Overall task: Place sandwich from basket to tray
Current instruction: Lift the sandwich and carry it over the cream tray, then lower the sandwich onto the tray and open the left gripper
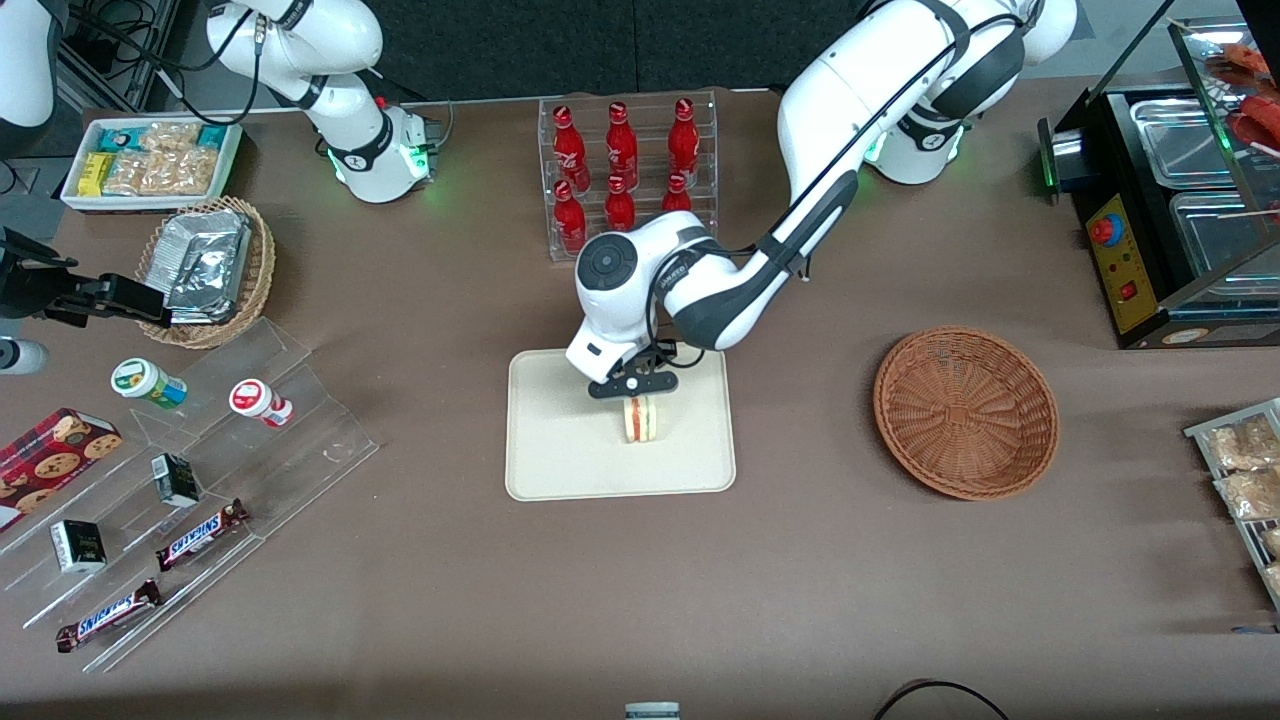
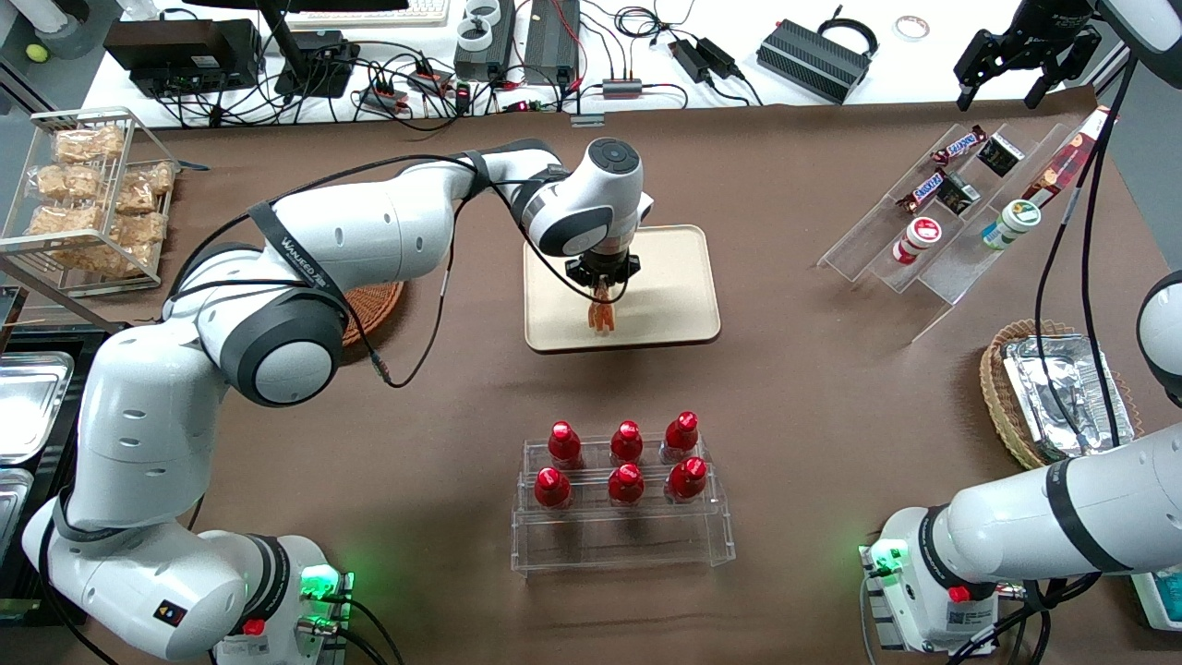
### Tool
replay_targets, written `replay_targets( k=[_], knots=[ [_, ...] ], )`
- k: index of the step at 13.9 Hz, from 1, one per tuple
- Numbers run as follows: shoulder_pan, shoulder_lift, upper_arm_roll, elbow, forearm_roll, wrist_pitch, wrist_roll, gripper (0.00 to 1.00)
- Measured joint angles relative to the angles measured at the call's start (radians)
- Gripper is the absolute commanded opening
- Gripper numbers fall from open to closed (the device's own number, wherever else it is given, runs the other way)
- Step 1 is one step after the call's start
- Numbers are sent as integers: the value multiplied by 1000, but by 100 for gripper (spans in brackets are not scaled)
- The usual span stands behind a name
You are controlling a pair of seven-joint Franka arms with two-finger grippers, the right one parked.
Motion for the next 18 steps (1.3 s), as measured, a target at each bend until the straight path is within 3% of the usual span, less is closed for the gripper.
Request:
replay_targets(
  k=[3,4,7,13,18],
  knots=[
    [0,9,10,7,1,4,0,0],
    [0,12,13,8,1,5,0,44],
    [0,16,18,10,1,7,1,98],
    [9,-10,22,94,-4,-67,-4,99],
    [119,-213,24,124,-98,-333,4,99]
  ],
)
